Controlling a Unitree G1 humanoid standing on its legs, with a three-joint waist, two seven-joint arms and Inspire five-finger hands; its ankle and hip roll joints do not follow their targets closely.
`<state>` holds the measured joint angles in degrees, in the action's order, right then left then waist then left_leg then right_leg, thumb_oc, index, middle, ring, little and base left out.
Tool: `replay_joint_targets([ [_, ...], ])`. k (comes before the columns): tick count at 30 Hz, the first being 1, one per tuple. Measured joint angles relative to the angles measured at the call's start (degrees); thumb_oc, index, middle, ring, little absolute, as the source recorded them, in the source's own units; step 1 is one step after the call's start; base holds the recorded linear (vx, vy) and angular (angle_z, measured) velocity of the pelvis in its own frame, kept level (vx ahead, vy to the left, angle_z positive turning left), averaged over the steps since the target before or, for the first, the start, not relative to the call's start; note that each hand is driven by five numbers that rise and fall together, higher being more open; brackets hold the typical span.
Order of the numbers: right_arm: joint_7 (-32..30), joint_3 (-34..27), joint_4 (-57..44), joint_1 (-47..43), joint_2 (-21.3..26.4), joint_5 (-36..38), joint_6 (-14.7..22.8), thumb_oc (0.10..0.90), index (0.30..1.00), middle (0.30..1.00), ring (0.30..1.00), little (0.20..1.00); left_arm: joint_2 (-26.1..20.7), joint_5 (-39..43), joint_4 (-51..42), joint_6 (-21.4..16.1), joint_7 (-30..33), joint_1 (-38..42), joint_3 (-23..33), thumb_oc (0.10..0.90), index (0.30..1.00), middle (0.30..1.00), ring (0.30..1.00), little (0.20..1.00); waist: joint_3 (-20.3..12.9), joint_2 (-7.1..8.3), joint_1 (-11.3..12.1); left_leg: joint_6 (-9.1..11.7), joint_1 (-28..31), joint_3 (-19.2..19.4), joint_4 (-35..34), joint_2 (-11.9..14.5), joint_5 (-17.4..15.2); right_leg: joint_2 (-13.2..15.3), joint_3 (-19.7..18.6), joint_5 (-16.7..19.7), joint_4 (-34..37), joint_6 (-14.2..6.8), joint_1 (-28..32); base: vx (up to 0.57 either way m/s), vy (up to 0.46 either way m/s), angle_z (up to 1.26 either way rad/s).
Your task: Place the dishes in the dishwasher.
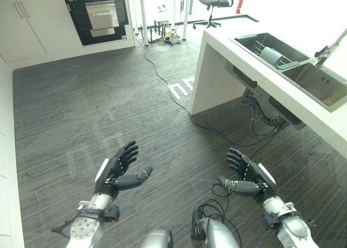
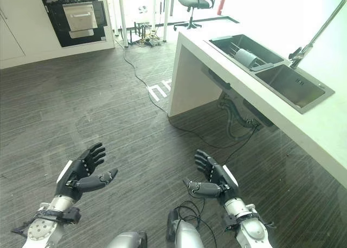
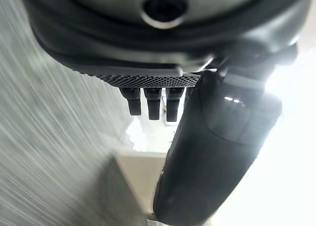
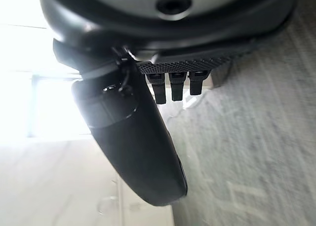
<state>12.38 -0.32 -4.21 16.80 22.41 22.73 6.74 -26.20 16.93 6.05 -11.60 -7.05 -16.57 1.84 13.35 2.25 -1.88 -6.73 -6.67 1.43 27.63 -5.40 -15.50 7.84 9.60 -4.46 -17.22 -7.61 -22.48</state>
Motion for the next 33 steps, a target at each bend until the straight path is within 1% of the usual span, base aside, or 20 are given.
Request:
replay_joint_targets([
  [4,-2.3,0.0,-2.3,-1.3,0.6,0.0,0.2,0.800,0.900,0.900,0.900,0.900,0.9,-1.6,-0.4,-0.2,0.2,0.6,-3.7,0.800,0.900,0.900,0.900,0.900,-0.1,-2.28,-1.2,1.5,10.9,0.9,-5.0,-1.8,-6.2,1.0,3.3,1.2,-2.3,0.7,-3.4,0.55,-0.294,-0.21],
  [7,-2.9,1.0,-4.0,-1.6,0.9,-0.9,0.1,0.800,0.900,0.900,0.900,0.900,4.2,0.0,-4.4,0.3,0.6,0.9,-3.8,0.800,0.900,0.900,0.900,0.900,-2.0,-3.45,-1.4,6.9,21.4,0.5,-10.4,1.4,-5.6,-1.1,4.8,3.2,-8.9,8.2,1.8,0.54,-0.289,0.06],
  [10,-2.3,0.6,-5.7,-1.8,4.1,-2.1,0.9,0.800,0.900,0.900,0.900,0.900,4.9,0.9,-8.8,-0.8,1.6,1.5,-3.7,0.800,0.900,0.900,0.900,0.900,-7.4,-5.07,-1.6,13.7,22.2,2.9,-7.1,4.9,1.2,-4.1,5.9,-2.5,-9.6,11.7,4.8,0.42,-0.218,-0.05],
  [12,-1.7,-1.6,-6.3,-2.0,5.7,-2.0,1.0,0.800,0.900,0.900,0.900,0.900,5.2,0.9,-10.4,-2.3,2.7,2.8,-2.0,0.800,0.900,0.900,0.900,0.900,-7.1,-3.84,-1.1,19.7,19.8,2.0,2.6,4.7,11.4,-5.6,3.5,-4.9,-8.3,15.5,9.9,0.30,-0.195,-0.42],
  [14,-0.8,-3.8,-6.4,-1.9,5.5,-1.4,1.0,0.800,0.900,0.900,0.900,0.900,5.3,1.0,-12.1,-3.6,3.6,2.7,-1.6,0.800,0.900,0.900,0.900,0.900,-6.1,-1.41,-0.8,17.7,5.7,0.0,23.3,1.6,13.0,-5.8,1.6,-5.2,-4.8,16.1,13.6,0.23,-0.150,-0.57],
  [15,-0.4,-3.8,-6.5,-2.1,5.3,-1.3,0.8,0.800,0.900,0.900,0.900,0.900,5.2,2.1,-13.7,-4.0,3.8,2.3,-1.4,0.800,0.900,0.900,0.900,0.900,-5.0,0.67,0.2,12.9,-2.1,1.5,26.3,1.1,9.5,-5.8,-0.1,-5.1,-2.9,16.0,15.7,0.24,-0.086,-0.59],
  [16,0.2,-3.4,-6.6,-2.5,5.3,-1.3,0.7,0.800,0.900,0.900,0.900,0.900,5.3,3.2,-14.3,-4.0,3.9,2.7,-1.5,0.800,0.900,0.900,0.900,0.900,-4.0,2.22,0.4,10.6,-10.3,2.1,24.0,1.5,7.9,-6.4,-0.5,-5.4,-1.0,15.6,18.1,0.37,0.054,-1.03],
  [17,0.5,-1.2,-6.5,-4.7,4.6,-1.1,0.0,0.800,0.900,0.900,0.900,0.900,4.6,4.4,-14.3,-4.5,4.3,1.8,-1.2,0.800,0.900,0.900,0.900,0.900,-2.7,4.29,1.1,7.5,-14.4,4.4,9.7,4.0,9.0,-8.3,-2.2,-6.0,2.8,14.4,23.3,0.41,0.174,-1.10],
  [18,1.8,0.1,-6.9,-6.3,4.4,0.9,0.2,0.800,0.900,0.900,0.900,0.900,4.0,5.2,-14.2,-5.1,4.4,1.0,-1.2,0.800,0.900,0.900,0.900,0.900,-2.7,3.69,0.5,6.0,-12.3,6.2,-9.6,4.5,11.9,-10.4,-3.1,-8.2,1.9,7.7,27.0,0.46,0.237,-1.27],
  [19,2.1,0.0,-7.5,-7.5,4.8,2.3,0.2,0.800,0.900,0.900,0.900,0.900,4.5,5.2,-14.3,-5.8,4.3,1.3,-1.2,0.800,0.900,0.900,0.900,0.900,-2.0,0.10,0.1,4.7,-12.3,4.5,-14.4,5.3,12.9,-13.8,-3.3,-7.8,-5.5,3.8,24.8,0.36,0.216,-1.19],
  [20,2.3,0.1,-9.2,-7.9,5.7,2.7,-0.2,0.800,0.900,0.900,0.900,0.900,5.0,5.3,-15.0,-6.7,4.4,0.5,-0.4,0.800,0.900,0.900,0.900,0.900,-1.8,-3.71,0.1,0.7,-13.2,2.4,-14.4,7.1,15.4,-15.6,-4.4,-11.7,-15.2,6.1,20.7,0.45,0.274,-1.93],
  [21,3.1,1.0,-13.6,-8.4,7.8,2.8,-0.4,0.800,0.900,0.900,0.900,0.900,5.8,5.5,-18.0,-8.1,5.5,-2.4,2.7,0.800,0.900,0.900,0.900,0.900,-3.6,-4.25,2.1,0.4,-14.4,0.3,-12.5,7.6,17.4,-12.9,-9.6,-20.1,-16.7,10.5,17.7,0.37,0.242,-1.79],
  [22,4.1,0.3,-15.1,-4.8,6.2,3.0,-0.7,0.800,0.900,0.900,0.900,0.900,6.5,5.1,-16.9,-9.8,6.9,-0.4,3.0,0.800,0.900,0.900,0.900,0.900,-3.4,-4.06,-0.3,7.0,-17.0,-4.9,-5.6,6.1,20.8,-12.0,-9.3,-21.5,-16.8,13.3,20.3,0.39,0.338,-1.45],
  [23,4.2,0.0,-15.1,-4.4,6.3,3.0,-0.7,0.800,0.900,0.900,0.900,0.900,6.7,4.9,-17.0,-11.6,7.9,0.3,3.1,0.800,0.900,0.900,0.900,0.900,-3.3,-3.88,0.1,7.7,-18.4,-4.7,-5.7,5.9,19.5,-11.6,-9.9,-21.3,-14.6,12.1,21.5,0.22,0.256,-0.30],
  [25,4.7,-0.2,-14.6,-2.7,7.2,3.0,-2.2,0.800,0.900,0.900,0.900,0.900,6.8,1.6,-17.1,-13.1,11.5,1.2,2.7,0.800,0.900,0.900,0.900,0.900,-3.5,-3.70,0.3,0.7,-12.1,-4.7,-14.1,5.8,26.1,-10.4,-9.8,-21.0,-16.3,2.6,25.1,0.28,0.329,-0.04],
  [27,6.0,-0.8,-15.3,-3.8,7.1,3.3,-2.4,0.800,0.900,0.900,0.900,0.900,4.2,-2.1,-17.4,-14.7,15.9,3.7,5.9,0.800,0.900,0.900,0.900,0.900,-3.1,-2.38,0.7,-0.6,-9.3,-2.3,-15.2,4.8,24.5,-5.2,-10.3,-23.6,-18.1,2.1,21.0,0.32,0.320,-0.27],
  [28,5.9,-1.8,-17.1,-3.9,7.0,3.7,-2.3,0.800,0.900,0.900,0.900,0.900,3.8,-2.1,-17.5,-15.1,16.6,5.5,7.6,0.800,0.900,0.900,0.900,0.900,-3.0,-2.47,0.6,0.2,-8.5,-1.3,-15.3,4.3,23.9,-2.9,-10.0,-21.3,-11.6,-0.3,21.2,0.29,0.284,-0.18],
  [29,5.9,-3.1,-18.6,-2.8,6.6,4.7,-2.1,0.800,0.900,0.900,0.900,0.900,3.3,-2.1,-17.5,-15.5,16.8,8.1,8.9,0.800,0.900,0.900,0.900,0.900,-2.9,-2.37,0.1,3.9,-7.0,-1.5,-15.3,3.7,22.1,-0.9,-7.5,-15.8,-6.3,1.4,24.3,0.24,0.253,0.18],
  [31,5.1,-3.8,-18.7,-2.2,4.7,5.5,-1.6,0.800,0.900,0.900,0.900,0.900,2.4,-2.0,-18.2,-18.3,16.6,11.9,8.9,0.800,0.900,0.900,0.900,0.900,-3.8,-0.50,1.0,5.4,-5.4,-0.4,-14.7,2.2,17.9,0.5,-7.0,-15.0,-2.3,1.4,29.1,0.20,0.237,0.18],
  [33,3.3,-3.9,-20.2,-2.6,1.9,5.6,-1.1,0.800,0.900,0.900,0.900,0.900,2.2,-2.2,-20.2,-20.0,15.0,14.0,8.4,0.800,0.900,0.900,0.900,0.900,-4.6,0.74,0.9,2.6,-8.4,0.0,-9.4,-0.1,14.6,2.8,-5.8,-14.7,-0.8,-0.2,29.4,0.26,0.376,0.24],
])
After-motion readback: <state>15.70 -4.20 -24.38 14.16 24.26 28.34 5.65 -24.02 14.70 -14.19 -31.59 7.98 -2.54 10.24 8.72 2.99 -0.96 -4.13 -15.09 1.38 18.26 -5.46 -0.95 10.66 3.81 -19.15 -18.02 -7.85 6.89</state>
